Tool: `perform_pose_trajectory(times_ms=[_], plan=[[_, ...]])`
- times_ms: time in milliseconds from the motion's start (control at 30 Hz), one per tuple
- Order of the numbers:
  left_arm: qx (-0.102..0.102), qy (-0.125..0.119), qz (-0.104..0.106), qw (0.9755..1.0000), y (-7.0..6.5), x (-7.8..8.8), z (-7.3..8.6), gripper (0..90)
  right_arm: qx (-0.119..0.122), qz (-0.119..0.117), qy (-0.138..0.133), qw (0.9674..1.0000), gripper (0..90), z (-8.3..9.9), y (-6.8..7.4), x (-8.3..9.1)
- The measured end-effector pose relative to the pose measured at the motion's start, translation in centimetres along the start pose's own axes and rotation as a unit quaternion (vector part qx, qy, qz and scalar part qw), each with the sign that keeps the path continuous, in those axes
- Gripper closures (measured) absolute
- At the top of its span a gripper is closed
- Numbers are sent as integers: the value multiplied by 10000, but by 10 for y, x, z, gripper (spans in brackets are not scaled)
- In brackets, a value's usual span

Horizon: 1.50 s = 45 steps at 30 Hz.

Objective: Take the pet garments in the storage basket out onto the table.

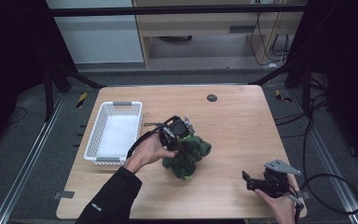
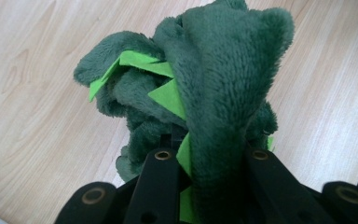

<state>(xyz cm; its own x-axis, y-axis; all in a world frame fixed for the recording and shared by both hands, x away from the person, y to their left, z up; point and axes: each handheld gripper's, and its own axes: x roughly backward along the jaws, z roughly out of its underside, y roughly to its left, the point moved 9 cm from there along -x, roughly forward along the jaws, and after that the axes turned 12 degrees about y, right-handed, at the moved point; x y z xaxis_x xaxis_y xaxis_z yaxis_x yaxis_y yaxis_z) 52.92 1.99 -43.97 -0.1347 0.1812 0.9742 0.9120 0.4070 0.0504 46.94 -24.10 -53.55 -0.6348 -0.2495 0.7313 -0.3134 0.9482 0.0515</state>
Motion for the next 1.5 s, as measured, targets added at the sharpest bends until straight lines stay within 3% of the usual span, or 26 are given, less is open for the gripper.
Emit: perform_pose_trajectory(times_ms=[467,667,833,933,1200,1500], plan=[[-49,227,115,9997,-5,-31,2,782,-2,-12,23,10000,43,1,1,0],[-40,198,114,9997,-6,-41,1,707,-2,-11,22,10000,42,1,1,0],[-22,118,120,9999,-7,-44,3,578,3,-2,21,10000,42,1,0,0],[7,42,117,9999,-7,-45,4,479,-2,-19,27,10000,42,1,1,0],[63,-258,58,9996,-6,-37,8,333,-4,-26,29,10000,41,1,1,0],[33,-666,-3,9978,-8,-16,19,266,-11,6,49,10000,41,1,0,-1]])
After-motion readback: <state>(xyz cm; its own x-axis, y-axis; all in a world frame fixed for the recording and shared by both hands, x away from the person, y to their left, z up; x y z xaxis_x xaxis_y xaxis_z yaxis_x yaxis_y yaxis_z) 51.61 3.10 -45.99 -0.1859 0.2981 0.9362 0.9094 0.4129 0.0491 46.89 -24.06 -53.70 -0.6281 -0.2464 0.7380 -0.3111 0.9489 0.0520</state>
